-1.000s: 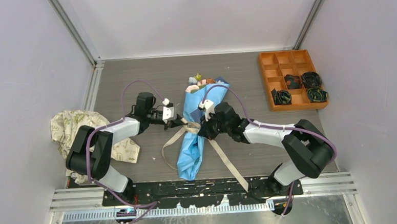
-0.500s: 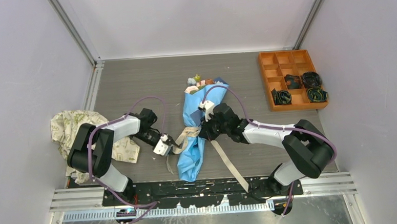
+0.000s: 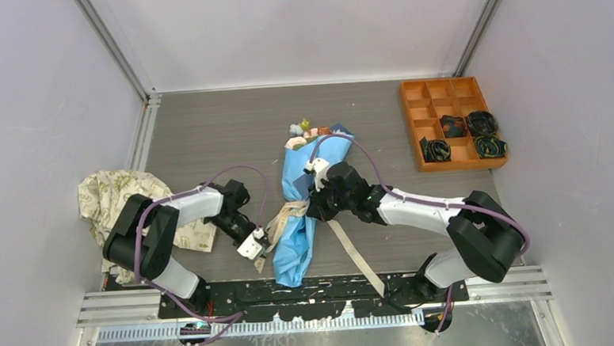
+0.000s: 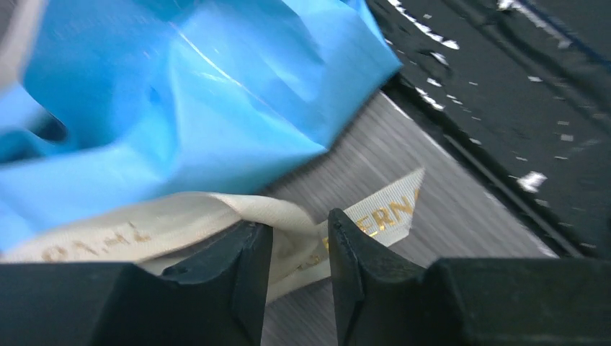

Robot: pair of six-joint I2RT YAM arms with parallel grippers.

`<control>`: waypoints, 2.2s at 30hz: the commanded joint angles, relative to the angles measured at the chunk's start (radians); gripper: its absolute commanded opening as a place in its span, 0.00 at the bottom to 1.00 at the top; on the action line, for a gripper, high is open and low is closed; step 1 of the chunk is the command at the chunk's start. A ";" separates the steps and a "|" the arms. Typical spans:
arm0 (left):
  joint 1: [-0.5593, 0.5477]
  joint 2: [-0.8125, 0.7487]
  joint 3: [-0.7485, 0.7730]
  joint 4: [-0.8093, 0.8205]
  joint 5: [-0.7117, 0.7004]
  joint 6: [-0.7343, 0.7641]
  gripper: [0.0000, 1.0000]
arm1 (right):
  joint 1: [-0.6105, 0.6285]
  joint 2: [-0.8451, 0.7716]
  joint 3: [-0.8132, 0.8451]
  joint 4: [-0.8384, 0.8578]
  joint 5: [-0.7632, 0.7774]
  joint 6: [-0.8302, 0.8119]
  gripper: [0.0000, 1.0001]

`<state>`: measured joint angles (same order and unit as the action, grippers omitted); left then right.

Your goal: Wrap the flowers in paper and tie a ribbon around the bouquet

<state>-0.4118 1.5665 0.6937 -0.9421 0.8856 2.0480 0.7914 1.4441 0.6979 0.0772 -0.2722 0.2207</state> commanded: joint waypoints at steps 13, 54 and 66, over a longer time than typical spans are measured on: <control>-0.320 0.140 0.107 0.783 0.020 -0.511 0.46 | -0.114 -0.169 0.081 -0.336 0.044 -0.052 0.04; -0.274 0.130 0.323 0.996 -0.151 -1.696 0.27 | -0.115 -0.160 -0.049 -0.196 0.035 0.374 0.01; -0.278 0.028 0.316 1.004 -0.113 -1.806 0.00 | -0.116 -0.200 -0.086 -0.045 0.043 0.442 0.01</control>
<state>-0.6857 1.6661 0.9817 0.0078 0.7341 0.3359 0.6765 1.2835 0.6376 -0.1299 -0.2298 0.5972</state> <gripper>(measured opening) 0.010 0.044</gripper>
